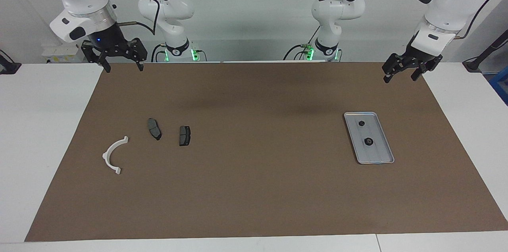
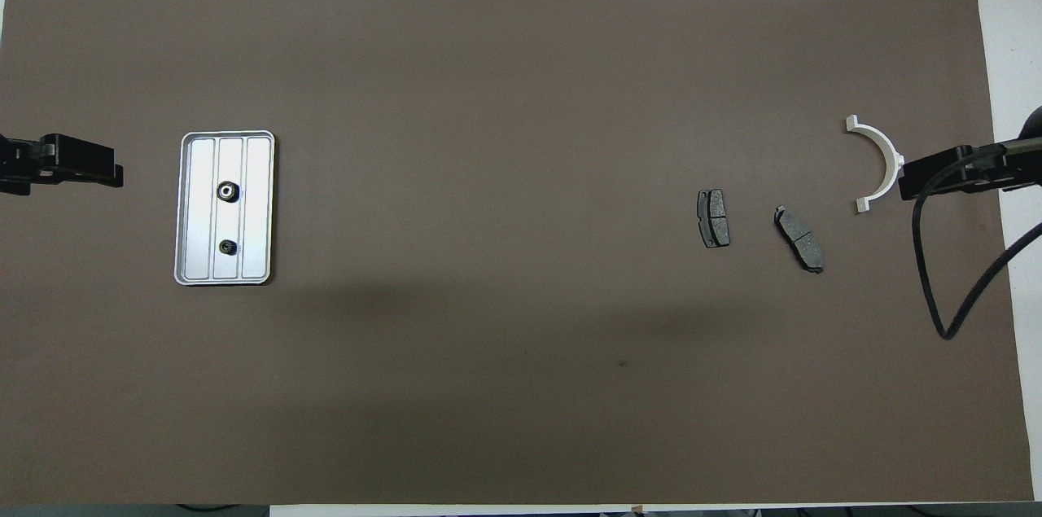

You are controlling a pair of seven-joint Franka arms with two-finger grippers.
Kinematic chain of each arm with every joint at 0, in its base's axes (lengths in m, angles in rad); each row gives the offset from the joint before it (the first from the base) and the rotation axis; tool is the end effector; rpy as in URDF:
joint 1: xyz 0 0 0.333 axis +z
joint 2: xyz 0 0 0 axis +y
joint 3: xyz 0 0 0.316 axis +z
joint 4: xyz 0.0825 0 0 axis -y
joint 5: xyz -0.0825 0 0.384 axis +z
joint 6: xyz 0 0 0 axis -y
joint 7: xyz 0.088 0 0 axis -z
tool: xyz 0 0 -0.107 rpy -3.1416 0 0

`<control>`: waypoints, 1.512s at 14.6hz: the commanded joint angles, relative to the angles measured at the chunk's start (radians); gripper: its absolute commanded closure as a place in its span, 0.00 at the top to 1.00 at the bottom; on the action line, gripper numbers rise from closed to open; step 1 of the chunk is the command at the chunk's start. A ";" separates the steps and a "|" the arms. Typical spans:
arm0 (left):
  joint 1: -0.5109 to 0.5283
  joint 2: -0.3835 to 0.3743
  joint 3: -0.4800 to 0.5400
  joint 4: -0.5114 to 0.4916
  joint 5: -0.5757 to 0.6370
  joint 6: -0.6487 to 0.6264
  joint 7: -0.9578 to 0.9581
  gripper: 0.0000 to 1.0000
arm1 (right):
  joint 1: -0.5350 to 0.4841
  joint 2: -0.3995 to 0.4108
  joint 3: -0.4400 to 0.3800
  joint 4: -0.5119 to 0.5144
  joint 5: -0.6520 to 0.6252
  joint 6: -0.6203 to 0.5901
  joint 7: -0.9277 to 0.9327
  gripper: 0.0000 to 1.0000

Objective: Place bearing gear from tray to pile

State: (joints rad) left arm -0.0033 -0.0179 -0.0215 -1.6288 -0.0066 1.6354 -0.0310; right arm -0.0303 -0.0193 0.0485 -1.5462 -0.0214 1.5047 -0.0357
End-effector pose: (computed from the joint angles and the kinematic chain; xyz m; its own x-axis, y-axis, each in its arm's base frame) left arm 0.5542 -0.0145 0.6127 0.9997 0.0066 0.0243 0.0065 -1.0000 0.0070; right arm 0.5420 0.0077 0.6409 0.9984 0.0524 -0.0230 0.0529 -0.9984 0.0215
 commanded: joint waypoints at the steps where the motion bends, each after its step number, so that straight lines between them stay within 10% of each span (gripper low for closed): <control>1: 0.019 -0.010 -0.012 -0.003 -0.001 0.008 0.005 1.00 | 0.003 -0.018 -0.003 -0.026 0.015 0.020 0.011 1.00; 14: 0.019 0.004 -0.017 -0.068 0.004 0.136 -0.023 1.00 | 0.000 -0.018 -0.003 -0.025 0.015 0.022 0.011 1.00; 22: 0.023 0.251 -0.012 -0.193 0.000 0.443 -0.020 1.00 | 0.000 -0.018 -0.003 -0.026 0.017 0.017 0.008 1.00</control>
State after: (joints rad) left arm 0.0068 0.2240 -0.0276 -1.7512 -0.0063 2.0001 -0.0431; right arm -0.0303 -0.0193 0.0485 -1.5462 -0.0214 1.5047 -0.0357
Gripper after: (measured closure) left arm 0.000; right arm 0.000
